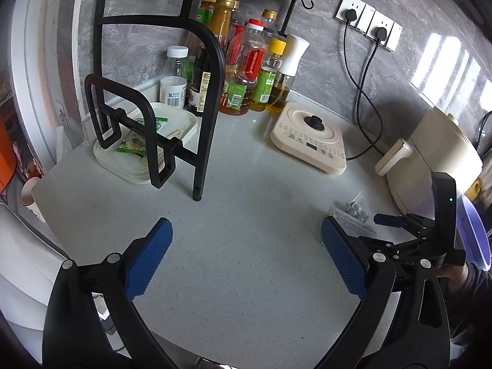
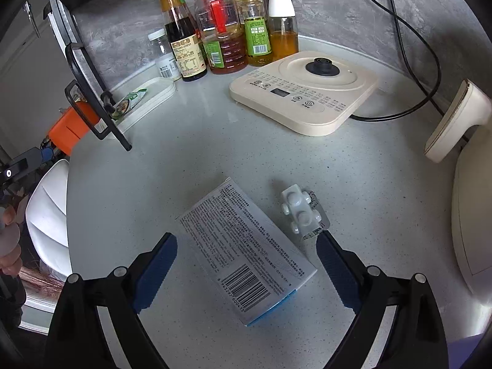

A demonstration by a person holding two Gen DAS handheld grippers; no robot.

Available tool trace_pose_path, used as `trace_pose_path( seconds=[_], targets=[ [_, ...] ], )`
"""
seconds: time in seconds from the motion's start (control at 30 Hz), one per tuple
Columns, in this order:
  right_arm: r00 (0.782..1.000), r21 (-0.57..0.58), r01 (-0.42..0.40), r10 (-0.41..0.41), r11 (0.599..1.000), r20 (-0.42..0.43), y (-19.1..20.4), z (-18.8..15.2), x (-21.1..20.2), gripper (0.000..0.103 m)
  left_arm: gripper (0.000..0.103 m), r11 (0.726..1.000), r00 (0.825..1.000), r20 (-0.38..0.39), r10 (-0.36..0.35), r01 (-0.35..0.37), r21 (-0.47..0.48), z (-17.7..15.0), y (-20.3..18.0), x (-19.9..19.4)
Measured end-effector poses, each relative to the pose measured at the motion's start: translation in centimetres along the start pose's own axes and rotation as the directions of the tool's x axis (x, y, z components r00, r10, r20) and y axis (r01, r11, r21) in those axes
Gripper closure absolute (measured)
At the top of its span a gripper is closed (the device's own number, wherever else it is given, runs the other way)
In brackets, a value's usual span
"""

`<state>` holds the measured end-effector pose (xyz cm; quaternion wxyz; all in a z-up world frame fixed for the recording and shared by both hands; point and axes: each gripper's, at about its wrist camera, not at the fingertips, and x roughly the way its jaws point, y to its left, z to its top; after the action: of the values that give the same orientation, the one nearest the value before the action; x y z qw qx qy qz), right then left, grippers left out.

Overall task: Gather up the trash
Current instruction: 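Move both open grippers back to the medicine box and blister pack, then grasp the blue-and-white medicine box with the right gripper while the left gripper grasps the white blister pack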

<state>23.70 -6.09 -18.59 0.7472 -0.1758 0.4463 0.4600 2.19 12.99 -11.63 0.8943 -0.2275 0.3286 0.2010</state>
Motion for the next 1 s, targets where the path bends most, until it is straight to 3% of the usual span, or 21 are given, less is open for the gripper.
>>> trace_pose_path(
  seconds=[0.1,0.3,0.4,0.5,0.67,0.8,1.0],
  targets=[
    [0.999,-0.053,-0.007,0.005,0.999,-0.05,1.2,-0.3,1.0,0.014,0.007,1.0,1.0,-0.001,0.011,-0.011,-0.015,-0.3,0.3,0.0],
    [0.997,-0.155,0.036,-0.047,0.987,-0.064,3.4,-1.5,1.1,0.014,0.007,1.0,1.0,0.002,0.015,-0.015,-0.024,-0.4,0.1,0.1],
    [0.99,-0.182,0.045,-0.068,0.982,-0.125,3.6,-2.3,2.1,0.039,0.007,1.0,1.0,-0.006,0.008,-0.008,-0.008,-0.4,-0.6,0.5],
    [0.993,-0.135,0.038,-0.052,0.99,-0.101,3.1,-2.7,0.6,0.04,0.007,1.0,1.0,-0.015,-0.008,0.008,0.01,-0.3,-1.4,0.9],
    [0.999,-0.054,0.047,-0.045,0.997,0.029,2.5,-2.8,-4.2,0.04,0.007,0.997,0.998,-0.033,-0.05,0.052,0.058,0.3,-3.5,2.2],
    [0.99,0.027,0.107,-0.109,0.994,0.09,1.1,-2.6,-6.6,0.04,0.007,0.987,0.993,-0.045,-0.11,0.114,0.115,1.0,-5.8,3.6],
    [0.967,0.162,0.213,-0.232,0.964,0.107,-1.7,-3.5,-8.3,0.04,0.007,0.953,0.974,-0.091,-0.209,0.224,0.207,2.0,-9.8,6.4]
  ],
)
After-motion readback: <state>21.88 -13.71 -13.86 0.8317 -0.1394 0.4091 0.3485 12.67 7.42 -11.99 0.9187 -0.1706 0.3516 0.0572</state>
